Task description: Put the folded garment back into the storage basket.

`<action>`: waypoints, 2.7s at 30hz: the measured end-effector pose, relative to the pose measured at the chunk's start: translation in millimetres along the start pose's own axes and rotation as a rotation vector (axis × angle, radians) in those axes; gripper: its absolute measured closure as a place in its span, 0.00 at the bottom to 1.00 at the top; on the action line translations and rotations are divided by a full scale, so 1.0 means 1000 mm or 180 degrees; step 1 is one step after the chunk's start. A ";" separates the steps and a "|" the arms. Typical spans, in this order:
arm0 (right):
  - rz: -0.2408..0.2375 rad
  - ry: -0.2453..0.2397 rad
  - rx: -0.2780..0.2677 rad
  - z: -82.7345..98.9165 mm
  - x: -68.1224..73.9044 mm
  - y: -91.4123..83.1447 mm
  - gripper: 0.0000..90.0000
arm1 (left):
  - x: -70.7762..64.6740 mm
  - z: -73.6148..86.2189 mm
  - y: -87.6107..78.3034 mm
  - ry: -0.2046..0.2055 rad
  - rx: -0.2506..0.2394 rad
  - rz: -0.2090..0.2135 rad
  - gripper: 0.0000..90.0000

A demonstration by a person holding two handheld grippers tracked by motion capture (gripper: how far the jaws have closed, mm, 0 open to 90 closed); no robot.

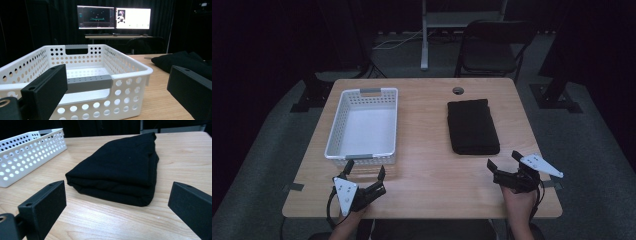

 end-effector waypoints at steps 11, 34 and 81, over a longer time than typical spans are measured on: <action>-0.0411 -0.0034 -0.0004 -0.001 0.010 -0.001 0.03 | 0.000 0.000 0.000 0.0001 -0.0008 -0.0004 0.05; -0.0305 -0.0304 -0.0208 -0.025 0.023 -0.019 0.04 | 0.000 0.000 0.000 0.0000 -0.0004 0.0047 0.05; -0.0230 -0.0411 -0.0396 -0.129 0.008 -0.010 0.04 | 0.001 0.000 -0.002 0.0009 0.0011 -0.0025 0.05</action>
Point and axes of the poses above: each handheld gripper's, and its own axes: y roughly forward along the jaws, z roughly out of its underside, x roughly to its left, the point moved 7 cm from there along y, roughly forward along the jaws, and after that the axes turned 4 degrees about -z, right-handed, at the moved point
